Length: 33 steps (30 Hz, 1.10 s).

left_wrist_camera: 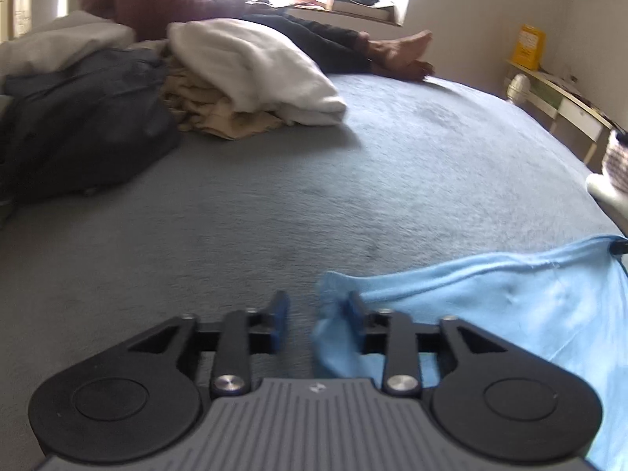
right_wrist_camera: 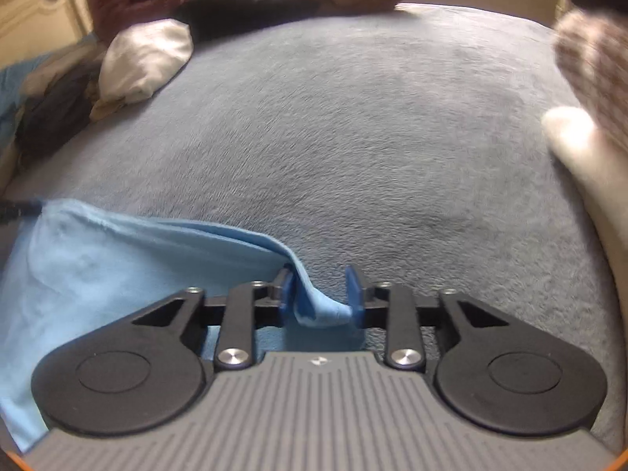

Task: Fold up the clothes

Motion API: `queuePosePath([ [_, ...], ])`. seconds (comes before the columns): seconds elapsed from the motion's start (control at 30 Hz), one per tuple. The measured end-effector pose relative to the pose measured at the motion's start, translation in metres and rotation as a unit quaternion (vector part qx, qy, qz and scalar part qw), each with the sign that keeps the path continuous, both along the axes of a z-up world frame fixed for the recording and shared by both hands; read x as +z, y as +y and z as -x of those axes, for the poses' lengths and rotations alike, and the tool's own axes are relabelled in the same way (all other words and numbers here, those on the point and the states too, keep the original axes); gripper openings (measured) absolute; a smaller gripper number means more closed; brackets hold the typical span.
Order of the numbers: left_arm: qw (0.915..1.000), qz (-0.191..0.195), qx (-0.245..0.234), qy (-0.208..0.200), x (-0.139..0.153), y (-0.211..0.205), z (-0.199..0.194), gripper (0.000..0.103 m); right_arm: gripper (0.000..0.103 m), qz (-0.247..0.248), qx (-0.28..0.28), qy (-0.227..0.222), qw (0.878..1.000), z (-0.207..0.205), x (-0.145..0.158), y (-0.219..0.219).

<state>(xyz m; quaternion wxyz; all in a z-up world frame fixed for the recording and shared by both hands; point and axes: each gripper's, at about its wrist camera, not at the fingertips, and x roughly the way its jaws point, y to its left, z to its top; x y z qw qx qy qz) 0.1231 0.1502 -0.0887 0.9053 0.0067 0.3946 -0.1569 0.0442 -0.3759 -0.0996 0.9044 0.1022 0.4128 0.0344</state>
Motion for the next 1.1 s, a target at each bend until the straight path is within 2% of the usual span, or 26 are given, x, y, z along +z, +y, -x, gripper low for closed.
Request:
queuePosePath([
  [0.07,0.9998,0.001,0.019,-0.004,0.009,0.015,0.005,0.042,0.048,-0.025,-0.031,-0.01,0.999,0.009,0.005,-0.014],
  [0.13,0.9989,-0.008,0.042,-0.018,0.026,0.037,0.01,0.042,0.048,-0.044,-0.062,-0.018,0.997,0.02,0.009,-0.029],
  [0.23,0.9955,-0.031,0.076,-0.046,0.057,0.072,0.019,0.042,0.048,-0.043,-0.093,-0.023,0.994,0.036,0.013,-0.042],
  [0.3,0.9906,-0.059,0.1,-0.073,0.078,0.093,0.025,0.042,0.048,-0.041,-0.108,-0.03,0.993,0.046,0.017,-0.047],
  [0.4,0.979,-0.11,0.129,-0.113,0.107,0.116,0.037,0.046,0.048,-0.051,-0.12,-0.043,0.991,0.055,0.022,-0.048],
  [0.47,0.9755,-0.121,0.138,-0.122,0.115,0.122,0.047,0.048,0.048,-0.056,-0.118,-0.049,0.99,0.056,0.025,-0.042],
  [0.53,0.9801,-0.108,0.126,-0.11,0.114,0.119,0.058,0.048,0.048,-0.061,-0.109,-0.055,0.991,0.056,0.028,-0.032],
  [0.63,0.9889,-0.103,0.078,-0.074,0.099,0.103,0.08,0.048,0.048,-0.061,-0.073,-0.062,0.994,0.057,0.035,-0.008],
  [0.7,0.995,-0.081,0.041,-0.042,0.086,0.092,0.102,0.048,0.048,-0.057,-0.047,-0.062,0.995,0.06,0.04,0.008],
  [0.8,0.9997,-0.021,-0.005,0.007,0.066,0.079,0.135,0.048,0.048,-0.052,-0.026,-0.056,0.997,0.07,0.043,0.022],
  [0.9,0.9961,0.058,-0.035,0.057,0.046,0.076,0.161,0.047,0.048,-0.055,-0.026,-0.047,0.997,0.09,0.042,0.026],
  [0.97,0.9916,0.091,-0.051,0.078,0.035,0.073,0.173,0.047,0.048,-0.063,-0.038,-0.042,0.996,0.104,0.039,0.024],
  [1.1,0.9874,0.099,-0.08,0.094,0.022,0.071,0.19,0.045,0.048,-0.08,-0.063,-0.025,0.995,0.131,0.031,0.017],
])
